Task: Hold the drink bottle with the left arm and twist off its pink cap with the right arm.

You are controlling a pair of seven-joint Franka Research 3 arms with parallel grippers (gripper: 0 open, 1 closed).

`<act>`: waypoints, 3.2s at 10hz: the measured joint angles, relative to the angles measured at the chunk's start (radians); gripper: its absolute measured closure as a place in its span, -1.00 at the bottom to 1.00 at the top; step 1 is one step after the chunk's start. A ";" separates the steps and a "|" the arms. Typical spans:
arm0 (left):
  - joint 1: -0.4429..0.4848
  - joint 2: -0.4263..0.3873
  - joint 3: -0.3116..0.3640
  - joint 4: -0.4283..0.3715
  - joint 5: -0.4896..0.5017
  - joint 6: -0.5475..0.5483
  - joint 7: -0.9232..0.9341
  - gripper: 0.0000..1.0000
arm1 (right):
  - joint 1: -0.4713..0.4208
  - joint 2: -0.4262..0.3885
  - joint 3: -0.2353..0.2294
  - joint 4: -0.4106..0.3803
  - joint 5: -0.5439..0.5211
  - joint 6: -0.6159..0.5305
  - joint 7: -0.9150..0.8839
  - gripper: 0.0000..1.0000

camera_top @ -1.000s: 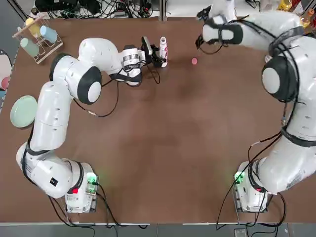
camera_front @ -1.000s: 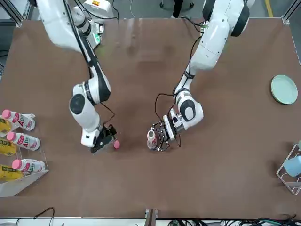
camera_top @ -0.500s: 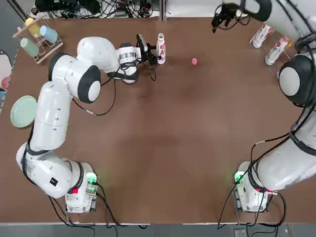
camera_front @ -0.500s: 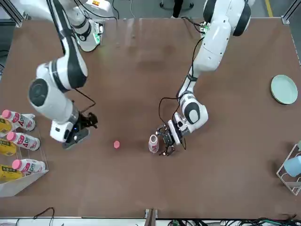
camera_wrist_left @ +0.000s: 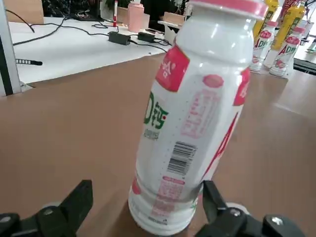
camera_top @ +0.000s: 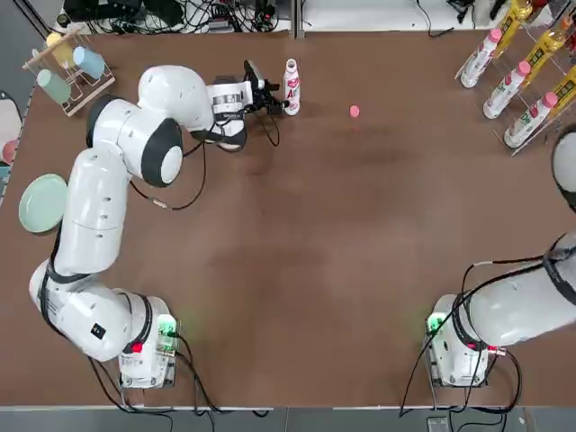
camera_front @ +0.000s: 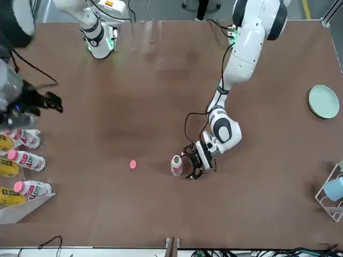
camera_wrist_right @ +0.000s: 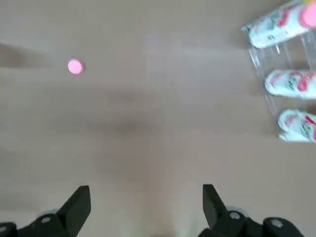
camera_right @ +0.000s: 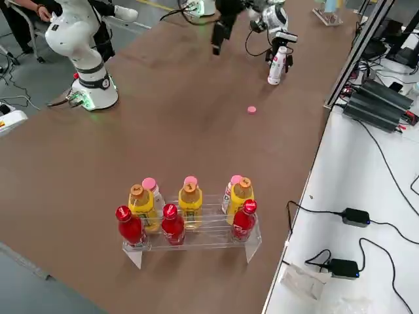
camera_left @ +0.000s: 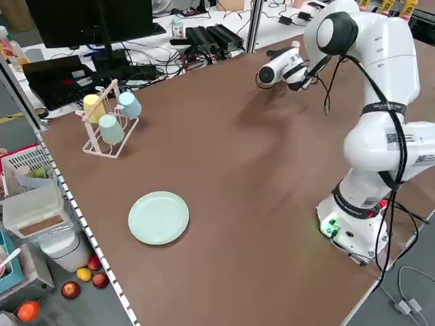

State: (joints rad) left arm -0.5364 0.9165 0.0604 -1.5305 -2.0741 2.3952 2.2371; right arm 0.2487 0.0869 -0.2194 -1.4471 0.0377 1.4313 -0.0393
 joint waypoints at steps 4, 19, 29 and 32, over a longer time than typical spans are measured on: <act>0.000 0.000 0.001 -0.039 0.000 0.000 -0.010 -0.97 | -0.203 -0.070 0.152 0.017 -0.014 -0.061 0.010 -1.00; 0.061 -0.377 0.135 -0.325 0.637 0.000 -0.923 -0.97 | -0.204 -0.068 0.099 0.023 -0.022 -0.021 0.011 -1.00; 0.040 -0.595 0.314 -0.173 1.703 -0.264 -2.405 -0.99 | -0.203 -0.068 0.100 0.024 -0.022 0.000 0.011 -1.00; -0.010 -0.606 0.412 -0.123 1.745 -0.360 -2.447 -0.99 | -0.204 -0.068 0.098 0.035 -0.022 0.006 0.011 -1.00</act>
State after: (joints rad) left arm -0.5466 0.3103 0.4725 -1.6538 -0.3293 2.0354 -0.2103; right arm 0.0452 0.0193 -0.1211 -1.4117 0.0162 1.4368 -0.0282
